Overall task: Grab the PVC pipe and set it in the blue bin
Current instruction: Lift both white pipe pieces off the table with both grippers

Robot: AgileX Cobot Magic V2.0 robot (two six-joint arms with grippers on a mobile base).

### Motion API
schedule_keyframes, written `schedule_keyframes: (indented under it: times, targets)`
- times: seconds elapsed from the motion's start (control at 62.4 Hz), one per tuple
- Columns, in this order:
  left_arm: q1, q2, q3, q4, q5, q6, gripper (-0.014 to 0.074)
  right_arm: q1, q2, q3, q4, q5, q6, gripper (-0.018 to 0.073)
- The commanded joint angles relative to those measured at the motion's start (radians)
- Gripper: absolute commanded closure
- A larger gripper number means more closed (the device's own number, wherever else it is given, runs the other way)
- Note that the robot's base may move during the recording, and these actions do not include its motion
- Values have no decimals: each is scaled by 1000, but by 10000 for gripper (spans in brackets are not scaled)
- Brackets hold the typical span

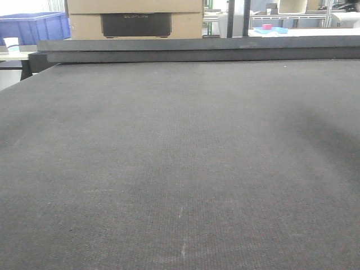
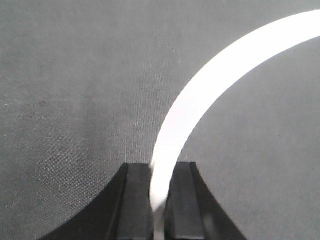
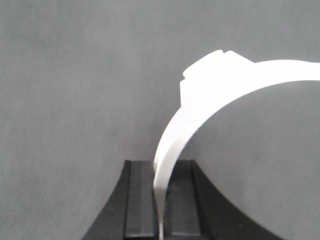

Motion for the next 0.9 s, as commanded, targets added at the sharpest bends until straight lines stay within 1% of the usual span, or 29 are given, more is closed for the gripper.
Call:
schedule_keyframes:
  times: [0.0, 0.176, 0.24, 0.337, 0.497, 0.577, 0.641, 0.785, 0.882]
  targets:
    - [-7, -80, 75, -11, -95, -31, 707, -5, -60, 44, -52, -112, 2, 721]
    - [-7, -269, 241, -11, -284, -31, 707, -5, -181, 186, -51, -236, 2, 721]
    - [-7, -337, 287, -11, -331, -31, 707, -5, -229, 234, -64, -275, 2, 721]
    - [-7, -425, 328, -8, -327, -31, 707, -5, -319, 322, -105, -340, 2, 721]
    - [-7, -529, 345, 40, -279, -31, 707, -5, -451, 429, -140, -422, 2, 721]
    - [-7, -564, 345, 74, -272, -31, 707, -5, -503, 443, -141, -424, 2, 721]
    - [-7, -587, 345, 74, -277, -31, 707, -5, -532, 443, -141, -429, 2, 721]
    - [-7, -598, 345, 74, -341, -31, 707, -5, -609, 443, -141, -477, 2, 721]
    - [-7, -598, 345, 74, -351, -31, 707, -5, -666, 443, -141, -480, 2, 721]
